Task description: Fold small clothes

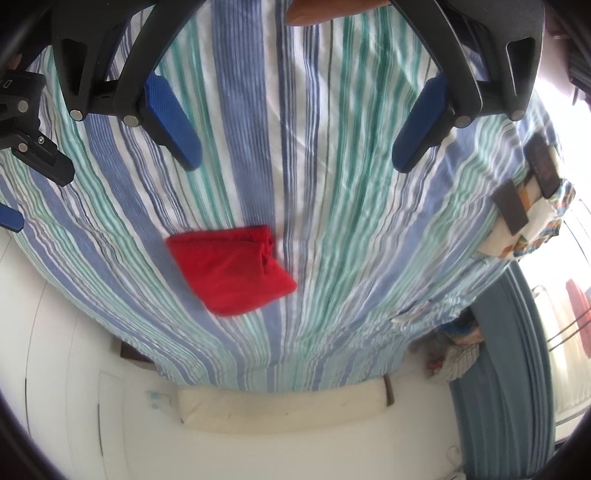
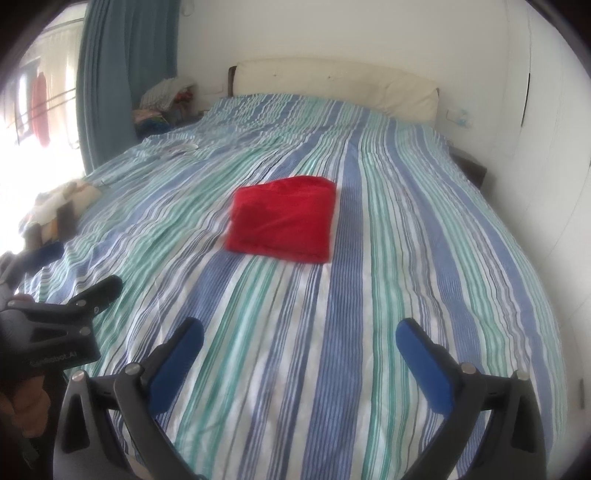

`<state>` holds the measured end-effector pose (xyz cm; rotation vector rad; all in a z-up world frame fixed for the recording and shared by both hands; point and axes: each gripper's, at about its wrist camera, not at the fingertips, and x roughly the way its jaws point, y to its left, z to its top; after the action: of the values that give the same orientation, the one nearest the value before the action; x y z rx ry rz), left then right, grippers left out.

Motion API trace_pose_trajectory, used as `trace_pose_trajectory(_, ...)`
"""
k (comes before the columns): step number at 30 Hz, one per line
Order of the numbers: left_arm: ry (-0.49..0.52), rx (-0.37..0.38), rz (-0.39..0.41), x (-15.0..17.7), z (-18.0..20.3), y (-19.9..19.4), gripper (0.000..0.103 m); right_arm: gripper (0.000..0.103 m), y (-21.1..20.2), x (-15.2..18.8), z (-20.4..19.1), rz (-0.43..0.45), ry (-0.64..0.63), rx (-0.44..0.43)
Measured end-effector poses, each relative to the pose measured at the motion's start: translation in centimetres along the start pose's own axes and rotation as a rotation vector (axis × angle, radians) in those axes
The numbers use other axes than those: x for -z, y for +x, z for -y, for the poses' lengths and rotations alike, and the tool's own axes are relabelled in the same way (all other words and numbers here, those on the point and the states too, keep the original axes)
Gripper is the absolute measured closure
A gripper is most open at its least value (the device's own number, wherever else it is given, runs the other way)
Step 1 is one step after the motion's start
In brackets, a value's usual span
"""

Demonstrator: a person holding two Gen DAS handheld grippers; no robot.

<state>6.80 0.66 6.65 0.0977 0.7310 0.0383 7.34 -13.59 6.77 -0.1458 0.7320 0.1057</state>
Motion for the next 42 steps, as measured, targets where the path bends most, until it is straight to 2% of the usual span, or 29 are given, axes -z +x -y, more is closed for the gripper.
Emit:
trace_pose_trajectory(7, 0.007, -0.013, 0.033, -0.7, 0.3, -0.3, 0.000, 0.001, -0.7, -0.6, -0.4, 0.022, -0.018, 0.057)
trace_pose_trajectory(12, 0.017, 0.017, 0.003, -0.8, 1.0, -0.2, 0.000, 0.001, -1.0, -0.7, -0.4, 0.033, -0.013, 0.078)
trace_pose_trajectory(16, 0.022, 0.007, -0.004, -0.7, 1.3, 0.0, 0.000, 0.001, -1.2, -0.7, -0.4, 0.037, -0.017, 0.096)
trace_pose_trajectory(20, -0.007, 0.032, -0.026, -0.6, 0.9, 0.3, 0.000, 0.001, -1.2, -0.8, -0.3, 0.036, -0.015, 0.097)
trace_pose_trajectory(42, -0.026, 0.012, -0.026, -0.6, 0.2, 0.4, 0.000, 0.001, -1.0, -1.0, -1.3, 0.021, -0.034, 0.099)
